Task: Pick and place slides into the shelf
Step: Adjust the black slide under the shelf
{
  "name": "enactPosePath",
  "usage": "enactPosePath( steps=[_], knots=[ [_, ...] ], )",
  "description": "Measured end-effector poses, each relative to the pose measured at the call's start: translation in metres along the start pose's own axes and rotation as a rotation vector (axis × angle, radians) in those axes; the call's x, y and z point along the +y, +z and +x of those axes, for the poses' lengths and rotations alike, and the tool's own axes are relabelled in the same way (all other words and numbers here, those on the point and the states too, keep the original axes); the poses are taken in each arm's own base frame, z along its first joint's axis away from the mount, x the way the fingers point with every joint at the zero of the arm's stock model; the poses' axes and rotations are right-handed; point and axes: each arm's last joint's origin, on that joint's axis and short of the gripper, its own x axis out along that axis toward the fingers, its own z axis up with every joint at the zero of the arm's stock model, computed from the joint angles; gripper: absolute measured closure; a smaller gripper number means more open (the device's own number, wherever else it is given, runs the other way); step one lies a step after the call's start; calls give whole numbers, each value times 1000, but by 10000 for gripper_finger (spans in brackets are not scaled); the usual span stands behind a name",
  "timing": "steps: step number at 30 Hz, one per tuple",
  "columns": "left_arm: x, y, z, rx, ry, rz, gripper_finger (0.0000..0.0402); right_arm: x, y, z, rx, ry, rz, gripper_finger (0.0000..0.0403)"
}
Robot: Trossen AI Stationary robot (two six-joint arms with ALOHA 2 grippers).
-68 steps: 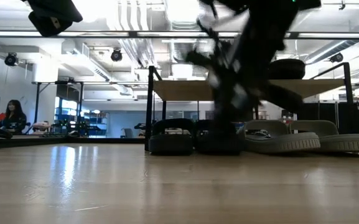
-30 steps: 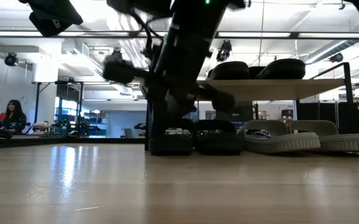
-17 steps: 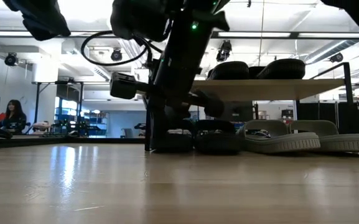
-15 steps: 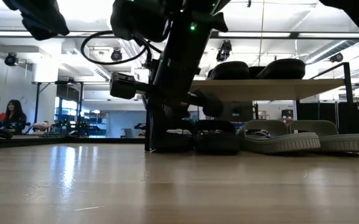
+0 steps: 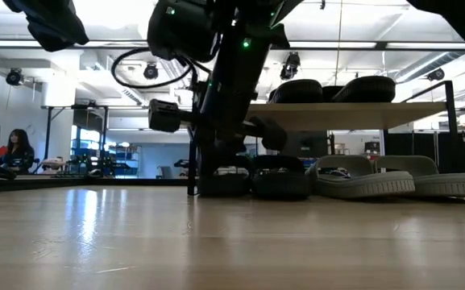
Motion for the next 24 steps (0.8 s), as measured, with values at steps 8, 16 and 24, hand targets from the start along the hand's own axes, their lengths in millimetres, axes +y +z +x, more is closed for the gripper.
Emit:
enactPosePath(
  steps=[8, 16, 24],
  knots=[
    [0, 0, 0, 4, 2, 10, 402, 11, -18, -73, 1, 141, -1, 390],
    [0, 0, 0, 1, 2, 28, 402, -22, -69, -137, 61, -42, 132, 390],
    [-2, 0, 6, 1, 28, 60, 402, -31, -110, -119, 95, 13, 347, 390]
  ],
)
